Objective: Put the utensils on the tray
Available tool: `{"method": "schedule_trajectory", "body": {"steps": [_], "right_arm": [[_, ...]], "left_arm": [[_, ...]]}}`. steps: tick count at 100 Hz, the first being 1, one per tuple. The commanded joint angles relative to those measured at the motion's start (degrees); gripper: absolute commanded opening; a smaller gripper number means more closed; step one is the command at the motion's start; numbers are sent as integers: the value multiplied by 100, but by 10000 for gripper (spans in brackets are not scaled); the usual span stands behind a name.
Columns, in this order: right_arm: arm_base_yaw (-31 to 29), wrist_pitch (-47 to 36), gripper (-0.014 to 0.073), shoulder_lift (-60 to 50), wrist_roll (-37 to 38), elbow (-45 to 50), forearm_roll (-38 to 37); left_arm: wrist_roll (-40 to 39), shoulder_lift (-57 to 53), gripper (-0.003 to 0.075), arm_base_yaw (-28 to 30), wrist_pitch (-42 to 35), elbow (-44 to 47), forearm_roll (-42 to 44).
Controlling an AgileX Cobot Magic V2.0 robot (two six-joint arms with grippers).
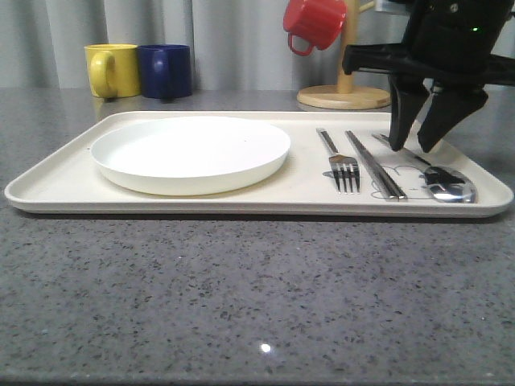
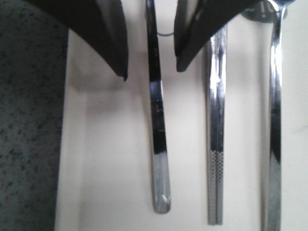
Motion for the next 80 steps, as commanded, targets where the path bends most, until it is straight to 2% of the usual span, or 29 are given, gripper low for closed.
{"method": "schedule_trajectory", "body": {"steps": [1, 45, 80], "right_arm": [[0, -202, 261, -485, 19, -147, -274], [-612, -201, 258, -1684, -131, -87, -738], [-612, -597, 258, -3337, -146, 1082, -885]], "left_arm": [[15, 49, -18, -38, -399, -167, -36], [15, 49, -18, -38, -399, -167, -36], [15, 49, -18, -38, -399, -167, -36]]}}
